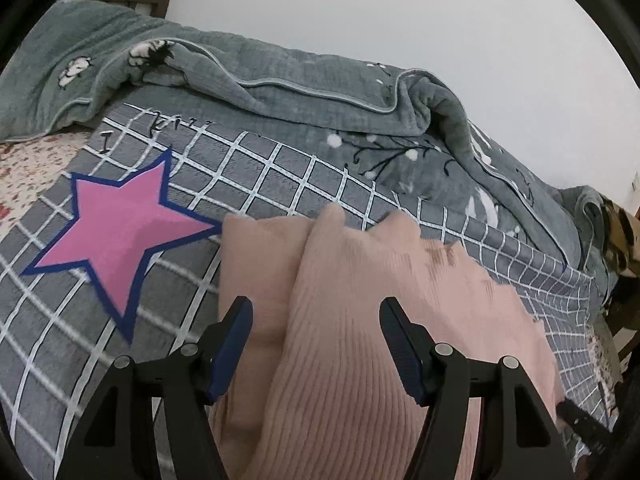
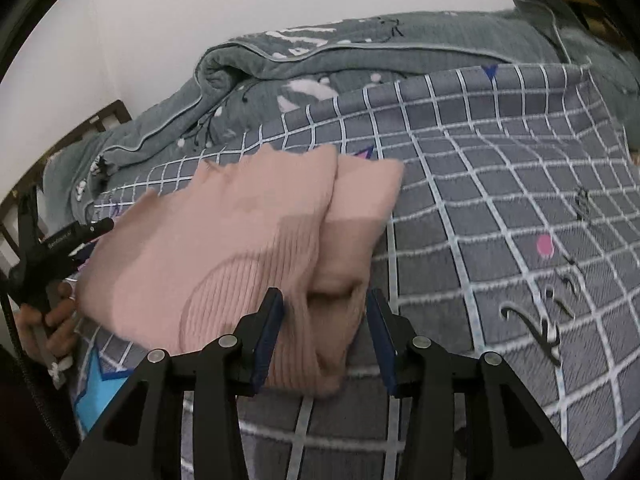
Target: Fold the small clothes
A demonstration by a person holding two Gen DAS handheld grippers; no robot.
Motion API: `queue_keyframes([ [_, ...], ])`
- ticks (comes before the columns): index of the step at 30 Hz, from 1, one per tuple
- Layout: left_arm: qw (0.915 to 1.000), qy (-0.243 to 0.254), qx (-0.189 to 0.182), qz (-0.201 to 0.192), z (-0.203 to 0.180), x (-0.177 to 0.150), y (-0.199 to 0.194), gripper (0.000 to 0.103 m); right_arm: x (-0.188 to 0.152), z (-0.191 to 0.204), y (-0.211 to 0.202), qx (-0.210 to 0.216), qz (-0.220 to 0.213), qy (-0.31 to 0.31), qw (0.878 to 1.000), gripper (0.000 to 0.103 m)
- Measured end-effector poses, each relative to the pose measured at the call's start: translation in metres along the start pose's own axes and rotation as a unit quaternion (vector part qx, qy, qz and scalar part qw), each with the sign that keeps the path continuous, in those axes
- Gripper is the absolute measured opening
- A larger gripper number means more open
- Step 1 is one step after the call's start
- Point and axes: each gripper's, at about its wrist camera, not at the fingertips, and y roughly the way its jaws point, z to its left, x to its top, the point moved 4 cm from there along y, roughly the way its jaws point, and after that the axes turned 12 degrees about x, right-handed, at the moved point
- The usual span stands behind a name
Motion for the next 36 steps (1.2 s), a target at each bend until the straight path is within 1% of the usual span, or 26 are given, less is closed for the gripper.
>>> queue_keyframes([
  [3, 1.0000, -0.001, 0.006, 0.003, 0.007, -0.015, -0.012, 0.064, -0.002, 0.006, 0.000, 0.001, -0.001, -0.005, 1.000, 0.047],
  [6, 0.9998, 0.005, 0.018, -0.001, 0.017, -0.031, -0.024, 0.064, -0.006, 0.011, 0.002, 0.002, 0.007, -0.009, 1.000, 0.047],
  [8, 0.9996, 0.012, 0.025, 0.000, 0.025, -0.043, -0.032, 0.064, -0.007, 0.014, 0.003, -0.009, 0.010, -0.016, 1.000, 0.047],
  [10, 0.9995, 0.014, 0.027, 0.003, 0.032, -0.049, -0.036, 0.064, -0.009, 0.011, 0.005, -0.013, 0.013, -0.008, 1.000, 0.047],
  [12, 0.9995, 0.012, 0.028, 0.007, 0.039, -0.055, -0.039, 0.064, -0.010, 0.008, 0.004, -0.007, 0.015, 0.009, 1.000, 0.047],
  [13, 0.9995, 0.010, 0.027, 0.011, 0.043, -0.057, -0.040, 0.064, -0.011, 0.006, 0.002, -0.004, 0.016, 0.016, 1.000, 0.047],
  [17, 0.9998, 0.007, -0.001, 0.021, 0.052, -0.061, -0.041, 0.064, -0.012, 0.003, -0.001, 0.001, 0.014, 0.033, 0.999, 0.047],
  [24, 0.9996, 0.001, -0.014, 0.023, 0.049, -0.060, -0.031, 0.064, -0.012, 0.005, 0.004, -0.011, 0.021, 0.021, 0.999, 0.047],
  [25, 0.9996, 0.002, -0.014, 0.023, 0.049, -0.060, -0.030, 0.063, -0.012, 0.005, 0.005, -0.011, 0.021, 0.021, 0.999, 0.047],
  [27, 0.9996, 0.006, -0.012, 0.025, 0.048, -0.060, -0.027, 0.053, -0.012, 0.004, 0.006, -0.010, 0.022, 0.020, 1.000, 0.047],
  [28, 0.9996, 0.007, -0.012, 0.026, 0.047, -0.060, -0.025, 0.051, -0.012, 0.003, 0.007, -0.010, 0.022, 0.020, 1.000, 0.047],
  [30, 0.9995, 0.009, -0.017, 0.027, 0.045, -0.059, -0.022, 0.041, -0.011, 0.004, 0.009, -0.013, 0.022, 0.018, 0.999, 0.047],
  [32, 0.9992, 0.010, -0.023, 0.031, 0.044, -0.059, -0.020, 0.037, -0.011, 0.004, 0.012, -0.016, 0.024, 0.014, 0.999, 0.048],
  [34, 0.9991, 0.007, -0.027, 0.033, 0.044, -0.059, -0.019, 0.031, -0.011, 0.004, 0.012, -0.017, 0.025, 0.013, 0.999, 0.048],
  [35, 0.9989, 0.005, -0.031, 0.033, 0.044, -0.059, -0.019, 0.026, -0.011, 0.003, 0.013, -0.016, 0.025, 0.013, 0.999, 0.049],
  [36, 0.9988, 0.004, -0.035, 0.033, 0.044, -0.060, -0.019, 0.024, -0.011, 0.003, 0.013, -0.016, 0.025, 0.013, 0.999, 0.049],
])
